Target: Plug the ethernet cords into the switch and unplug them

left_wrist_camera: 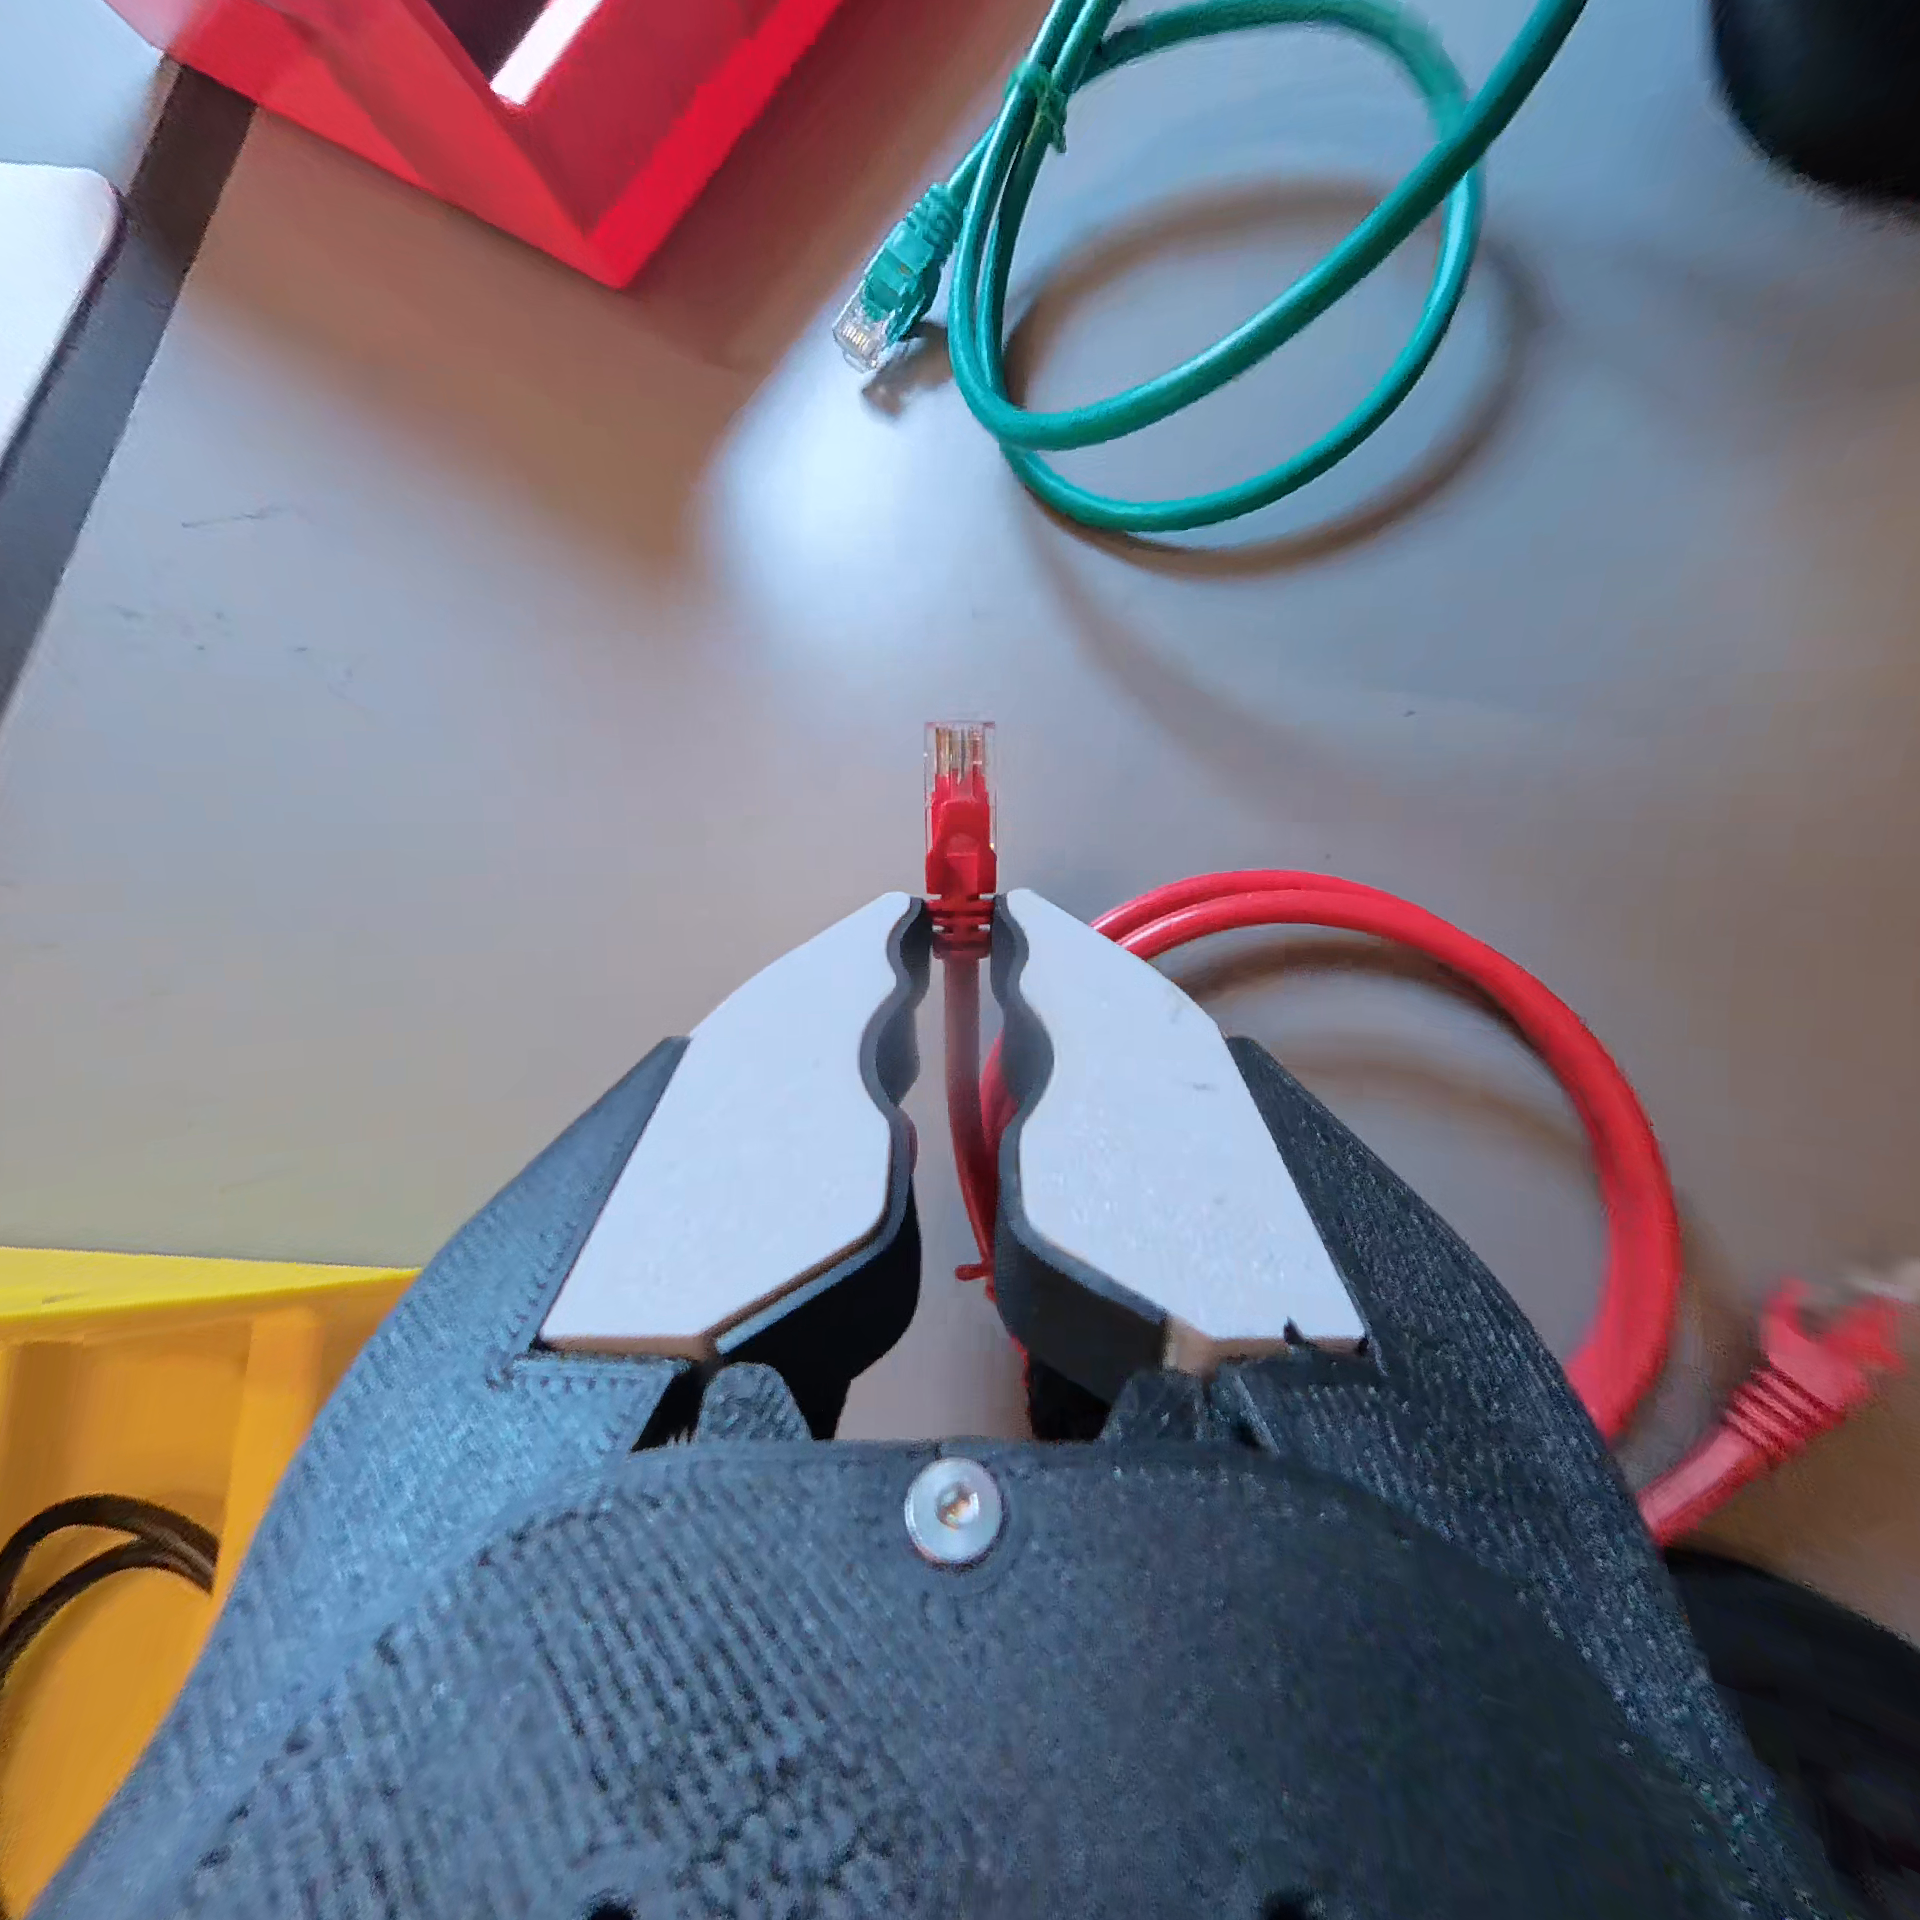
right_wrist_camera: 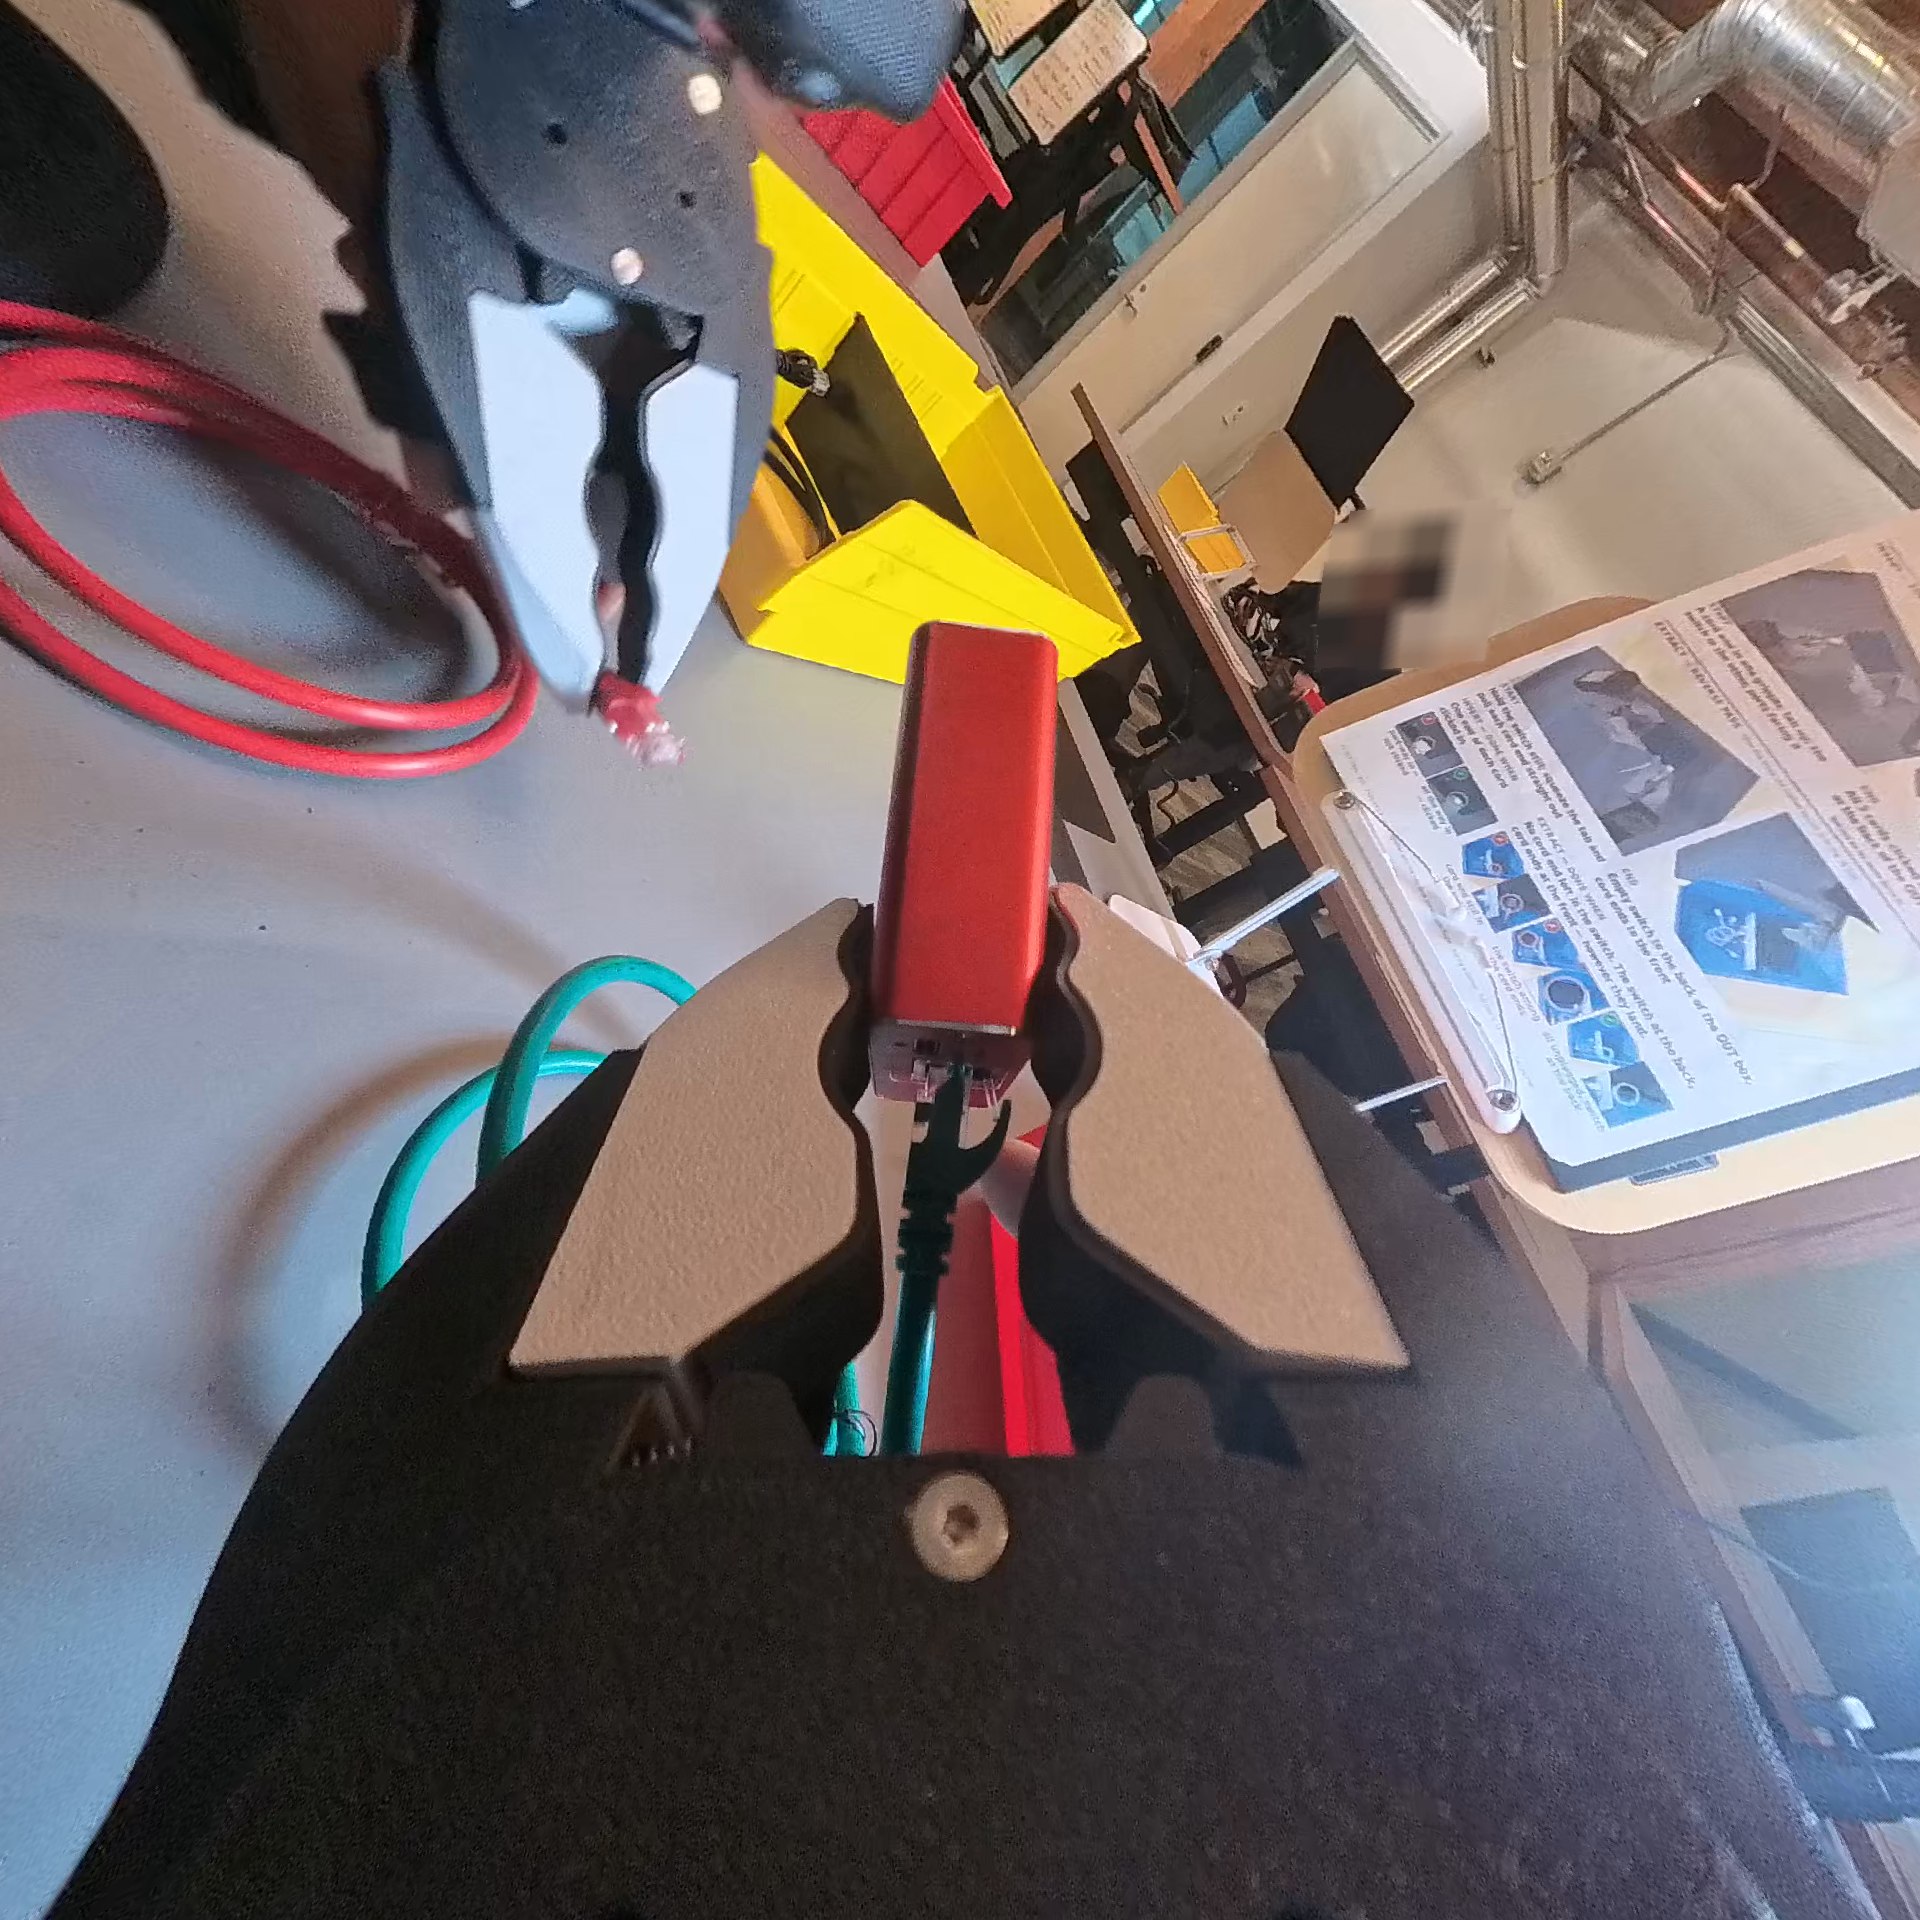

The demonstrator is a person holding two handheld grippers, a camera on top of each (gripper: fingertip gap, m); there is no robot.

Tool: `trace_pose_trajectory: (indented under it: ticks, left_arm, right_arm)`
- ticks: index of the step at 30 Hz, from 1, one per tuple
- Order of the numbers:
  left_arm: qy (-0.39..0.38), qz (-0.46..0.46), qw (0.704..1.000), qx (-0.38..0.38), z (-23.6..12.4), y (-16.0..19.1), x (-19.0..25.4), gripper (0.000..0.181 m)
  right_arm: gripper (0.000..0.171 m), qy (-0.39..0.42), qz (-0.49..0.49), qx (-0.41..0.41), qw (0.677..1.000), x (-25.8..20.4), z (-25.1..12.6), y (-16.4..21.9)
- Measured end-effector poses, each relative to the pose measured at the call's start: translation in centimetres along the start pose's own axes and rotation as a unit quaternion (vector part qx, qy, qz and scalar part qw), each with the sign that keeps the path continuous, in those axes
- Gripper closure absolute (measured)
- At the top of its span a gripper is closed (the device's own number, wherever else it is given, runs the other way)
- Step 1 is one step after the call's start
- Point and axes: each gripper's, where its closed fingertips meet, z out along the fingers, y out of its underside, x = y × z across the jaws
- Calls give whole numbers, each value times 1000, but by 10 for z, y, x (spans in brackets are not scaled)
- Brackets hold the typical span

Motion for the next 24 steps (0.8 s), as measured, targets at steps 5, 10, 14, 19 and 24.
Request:
trace_pose_trajectory:
  ticks: [5, 10, 14, 19, 24]
  left_arm:
    - [87, -59, 994, 36, -48, -34, -8, 170]
    - [193, -42, 980, -19, -56, -51, 25, 170]
    - [251, -32, 964, -80, -49, -48, 45, 170]
    - [275, -24, 951, -137, -45, -42, 49, 170]
    - [289, -15, 940, -180, -45, -36, 53, 170]
  right_arm:
    - [143, -27, -37, 32, 998, -15, -2, -8]
    - [143, -43, -116, 27, 992, -36, 2, -14]
    - [143, -56, -166, 22, 984, -52, 6, -17]
    - [143, -58, -193, 35, 979, -62, 7, -22]
    - [144, -58, -222, 40, 972, -69, 8, -27]
